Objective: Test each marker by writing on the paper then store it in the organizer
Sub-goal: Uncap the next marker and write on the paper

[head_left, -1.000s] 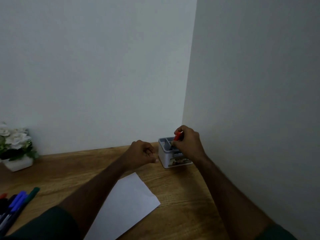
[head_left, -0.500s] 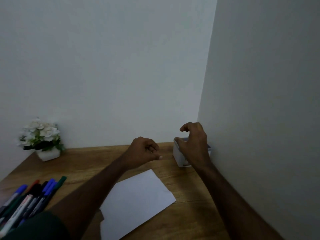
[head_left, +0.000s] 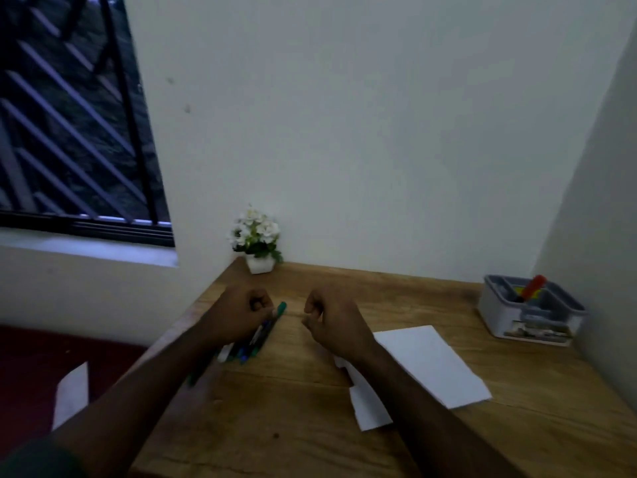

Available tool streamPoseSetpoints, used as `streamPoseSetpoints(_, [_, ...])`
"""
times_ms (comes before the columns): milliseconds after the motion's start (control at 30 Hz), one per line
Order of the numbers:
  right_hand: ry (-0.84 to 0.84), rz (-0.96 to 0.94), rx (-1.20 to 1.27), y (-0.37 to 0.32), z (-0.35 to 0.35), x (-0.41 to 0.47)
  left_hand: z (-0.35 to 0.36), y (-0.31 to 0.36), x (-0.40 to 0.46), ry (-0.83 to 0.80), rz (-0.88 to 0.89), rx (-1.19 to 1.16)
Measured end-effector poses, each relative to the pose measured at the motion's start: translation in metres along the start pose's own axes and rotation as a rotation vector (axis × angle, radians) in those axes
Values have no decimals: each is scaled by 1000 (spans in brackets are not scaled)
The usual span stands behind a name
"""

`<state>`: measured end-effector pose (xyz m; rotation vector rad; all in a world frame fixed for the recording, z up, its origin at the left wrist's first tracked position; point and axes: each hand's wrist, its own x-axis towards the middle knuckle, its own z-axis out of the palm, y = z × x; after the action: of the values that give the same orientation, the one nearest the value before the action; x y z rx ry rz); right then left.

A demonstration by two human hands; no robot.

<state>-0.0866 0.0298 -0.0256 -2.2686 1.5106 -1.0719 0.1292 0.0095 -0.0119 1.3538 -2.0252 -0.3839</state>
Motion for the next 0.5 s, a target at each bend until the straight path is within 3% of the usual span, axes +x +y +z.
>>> streamPoseSetpoints(233, [-185, 35, -34, -42, 53, 8, -21, -36, -25, 64, -47, 57])
streamPoseSetpoints(500, [-133, 232, -171, -35, 51, 10, -12, -36, -20, 46, -15, 21])
